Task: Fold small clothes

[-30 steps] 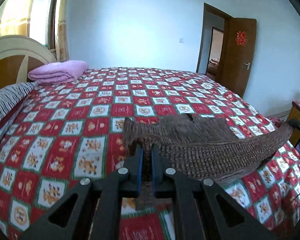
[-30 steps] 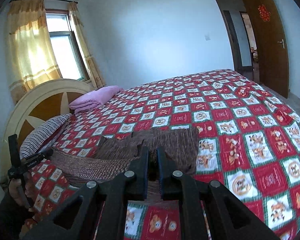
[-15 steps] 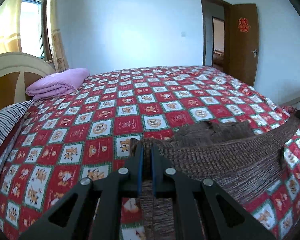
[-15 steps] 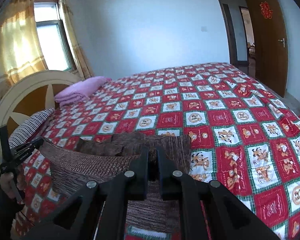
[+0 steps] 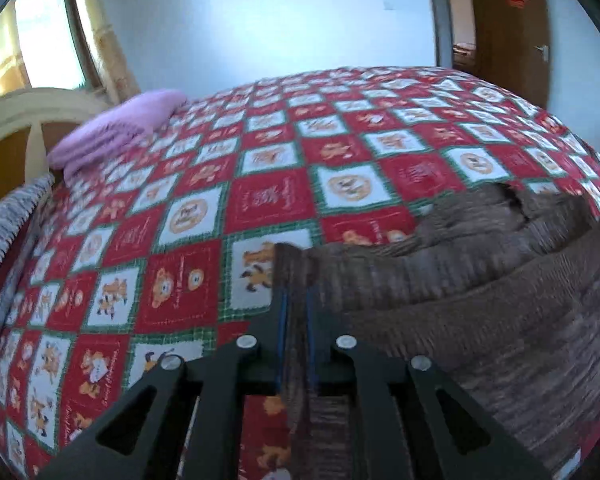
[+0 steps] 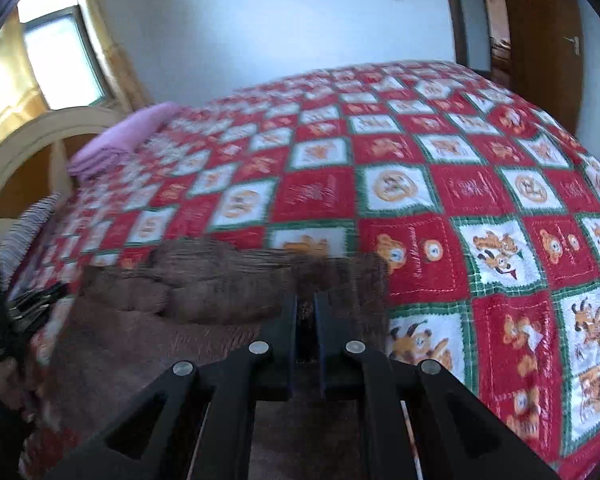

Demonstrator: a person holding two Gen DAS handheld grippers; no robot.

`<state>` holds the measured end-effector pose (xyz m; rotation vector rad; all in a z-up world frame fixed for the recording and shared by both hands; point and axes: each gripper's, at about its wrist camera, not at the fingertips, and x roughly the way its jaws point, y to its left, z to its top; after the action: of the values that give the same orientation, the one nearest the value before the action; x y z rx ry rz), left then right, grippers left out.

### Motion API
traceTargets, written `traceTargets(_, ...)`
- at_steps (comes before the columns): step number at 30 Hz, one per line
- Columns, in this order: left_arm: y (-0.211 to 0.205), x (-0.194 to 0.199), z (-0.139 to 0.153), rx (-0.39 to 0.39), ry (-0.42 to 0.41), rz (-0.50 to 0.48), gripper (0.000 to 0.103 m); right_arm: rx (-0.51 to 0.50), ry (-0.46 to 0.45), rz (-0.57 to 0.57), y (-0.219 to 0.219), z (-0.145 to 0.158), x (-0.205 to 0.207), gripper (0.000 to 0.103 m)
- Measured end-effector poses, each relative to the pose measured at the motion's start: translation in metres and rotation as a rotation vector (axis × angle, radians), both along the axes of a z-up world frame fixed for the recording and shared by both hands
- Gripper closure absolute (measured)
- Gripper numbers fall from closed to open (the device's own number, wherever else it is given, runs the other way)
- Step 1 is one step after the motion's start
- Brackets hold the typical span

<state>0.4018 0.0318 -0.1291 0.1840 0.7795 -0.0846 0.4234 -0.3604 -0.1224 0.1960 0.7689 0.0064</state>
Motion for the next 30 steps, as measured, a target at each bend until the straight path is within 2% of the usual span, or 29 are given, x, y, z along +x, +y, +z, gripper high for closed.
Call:
traceTargets(2,0.011,-0.006,0.004,-0.050,0.001,0.000,0.086,-0.058,0.010,-0.021,0.001,-0.005,0.009,0.076)
traceTargets(3,0.014,-0.013,0.006,-0.053,-0.005,-0.008,0.082,-0.074,0.002,-0.023,0.002,-0.004,0.007,0.054)
traceTargets(4,0.016,-0.024,0.007,-0.033,-0.016,-0.019,0.068,-0.085,-0.010,-0.019,0.004,-0.002,0.003,0.043)
traceTargets(5,0.015,-0.031,0.005,-0.008,-0.026,-0.036,0.049,-0.098,-0.021,-0.004,0.009,0.001,-0.004,0.042)
traceTargets(6,0.013,-0.042,0.002,0.035,-0.036,-0.066,0.039,-0.119,-0.019,0.017,0.015,0.002,-0.009,0.042)
traceTargets(7,0.012,-0.048,-0.002,0.071,-0.041,-0.088,0.023,-0.159,-0.005,0.052,0.024,0.001,-0.013,0.042)
traceTargets(8,0.009,-0.055,-0.008,0.116,-0.045,-0.114,0.017,-0.197,0.011,0.080,0.033,-0.002,-0.016,0.042)
traceTargets(11,-0.006,-0.062,-0.027,0.279,-0.068,-0.170,0.016,-0.298,0.069,0.181,0.064,-0.017,-0.025,0.042)
traceTargets(12,-0.009,-0.058,-0.030,0.308,-0.071,-0.169,0.015,-0.328,0.090,0.206,0.071,-0.023,-0.025,0.042)
traceTargets(15,-0.014,-0.043,-0.030,0.335,-0.093,-0.155,0.002,-0.468,0.114,0.238,0.092,-0.037,-0.017,0.042)
traceTargets(18,-0.015,-0.016,-0.027,0.369,-0.117,-0.116,0.001,-0.521,0.116,0.245,0.099,-0.037,0.006,0.042)
traceTargets(21,-0.010,0.027,-0.026,0.448,-0.134,-0.004,0.001,-0.583,0.111,0.178,0.096,-0.023,0.050,0.042)
traceTargets(23,0.001,0.047,-0.024,0.429,-0.105,0.065,0.002,-0.600,0.076,0.085,0.088,-0.007,0.071,0.042)
traceTargets(25,0.015,0.060,-0.019,0.405,-0.090,0.134,0.002,-0.516,0.049,0.002,0.073,0.011,0.079,0.042)
traceTargets(28,0.039,0.056,-0.014,0.321,-0.064,0.192,0.002,-0.418,0.040,0.007,0.061,0.015,0.070,0.042)
traceTargets(30,0.048,0.043,-0.017,0.307,-0.060,0.190,0.002,-0.455,0.046,0.018,0.057,0.008,0.051,0.042)
